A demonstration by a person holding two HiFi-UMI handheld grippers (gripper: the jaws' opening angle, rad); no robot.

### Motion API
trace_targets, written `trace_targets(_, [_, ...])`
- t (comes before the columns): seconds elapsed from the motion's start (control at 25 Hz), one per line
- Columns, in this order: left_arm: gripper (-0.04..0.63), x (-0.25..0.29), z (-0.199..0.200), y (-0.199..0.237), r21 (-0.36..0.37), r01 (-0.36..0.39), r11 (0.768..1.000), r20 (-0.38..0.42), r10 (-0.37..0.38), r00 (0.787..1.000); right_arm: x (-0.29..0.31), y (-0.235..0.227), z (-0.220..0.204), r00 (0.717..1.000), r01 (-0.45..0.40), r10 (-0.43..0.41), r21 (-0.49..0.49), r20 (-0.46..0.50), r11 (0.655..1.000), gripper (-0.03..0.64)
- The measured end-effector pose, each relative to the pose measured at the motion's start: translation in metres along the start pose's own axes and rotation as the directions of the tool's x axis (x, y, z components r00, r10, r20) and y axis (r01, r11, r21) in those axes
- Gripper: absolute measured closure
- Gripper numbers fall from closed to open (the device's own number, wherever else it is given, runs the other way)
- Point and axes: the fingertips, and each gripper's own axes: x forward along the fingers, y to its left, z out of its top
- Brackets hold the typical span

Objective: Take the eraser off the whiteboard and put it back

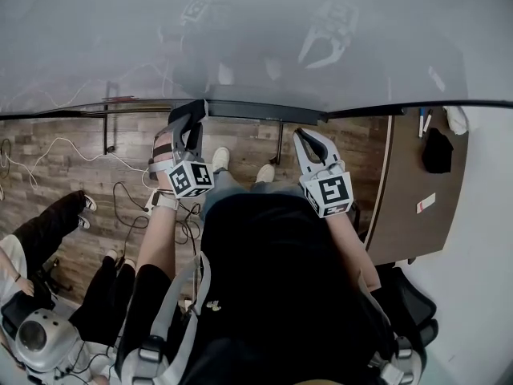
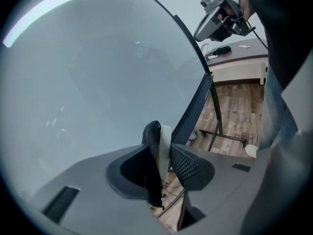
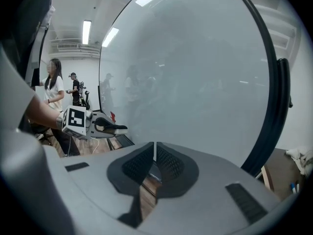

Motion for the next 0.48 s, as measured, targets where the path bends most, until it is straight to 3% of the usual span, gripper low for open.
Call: trace_targets(0.48, [0.456, -0.053, 0.011, 0.042, -0.151, -0.099, 0.984, 0.0, 0.1, 0.995, 0.02, 0.024, 0.034, 0.992, -0.11, 0.112, -0.047, 0.053, 0.993, 0.589])
